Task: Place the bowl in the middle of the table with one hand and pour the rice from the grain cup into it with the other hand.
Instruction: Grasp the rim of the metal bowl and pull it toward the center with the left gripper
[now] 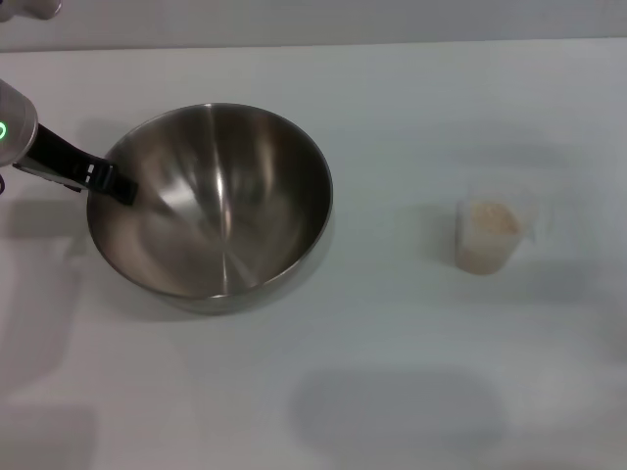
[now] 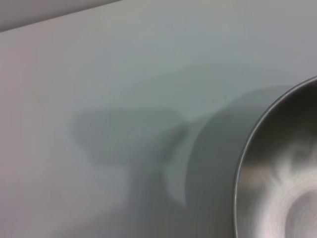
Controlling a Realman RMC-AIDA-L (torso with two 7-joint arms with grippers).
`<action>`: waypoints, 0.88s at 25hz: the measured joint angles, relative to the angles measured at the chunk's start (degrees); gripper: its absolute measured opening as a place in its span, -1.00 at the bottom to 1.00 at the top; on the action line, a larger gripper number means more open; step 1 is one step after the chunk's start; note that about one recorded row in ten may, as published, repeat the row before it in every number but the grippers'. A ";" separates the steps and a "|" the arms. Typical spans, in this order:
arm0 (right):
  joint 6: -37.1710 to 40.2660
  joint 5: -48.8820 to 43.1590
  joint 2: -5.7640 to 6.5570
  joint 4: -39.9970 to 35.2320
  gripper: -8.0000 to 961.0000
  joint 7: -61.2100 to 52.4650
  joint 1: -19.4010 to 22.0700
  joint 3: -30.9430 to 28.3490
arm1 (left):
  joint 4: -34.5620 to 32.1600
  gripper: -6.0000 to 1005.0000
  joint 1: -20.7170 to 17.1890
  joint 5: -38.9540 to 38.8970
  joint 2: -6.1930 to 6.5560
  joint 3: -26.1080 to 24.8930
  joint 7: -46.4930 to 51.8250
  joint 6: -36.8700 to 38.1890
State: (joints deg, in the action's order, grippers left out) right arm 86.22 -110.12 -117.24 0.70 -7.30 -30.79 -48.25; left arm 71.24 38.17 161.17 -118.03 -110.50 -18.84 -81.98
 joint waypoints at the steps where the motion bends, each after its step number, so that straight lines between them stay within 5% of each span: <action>1: 0.00 0.00 -0.02 0.00 0.42 0.00 0.02 0.00 | -0.27 0.54 0.03 0.01 0.00 0.00 -0.01 0.07; 4: 0.00 0.00 -0.08 0.05 0.42 0.00 0.04 0.00 | -0.93 0.51 0.17 0.03 0.00 0.00 -0.05 0.14; 7: 0.00 0.00 -0.14 0.05 0.42 0.00 0.09 0.00 | -0.97 0.08 0.23 0.04 0.00 0.03 -0.05 0.14; 18: 0.00 0.00 -0.28 0.18 0.42 0.00 0.29 0.00 | -1.03 -0.78 0.61 -0.14 0.01 -0.05 -0.70 -0.35; 22: 0.00 0.00 -0.28 0.18 0.42 0.00 0.29 0.00 | -1.06 -0.80 0.74 -0.38 0.05 -1.08 -1.13 -0.89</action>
State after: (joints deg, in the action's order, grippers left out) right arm 86.22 -110.12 -117.52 0.88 -7.30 -30.49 -48.25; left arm 70.18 38.91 160.79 -117.98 -111.57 -19.98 -82.87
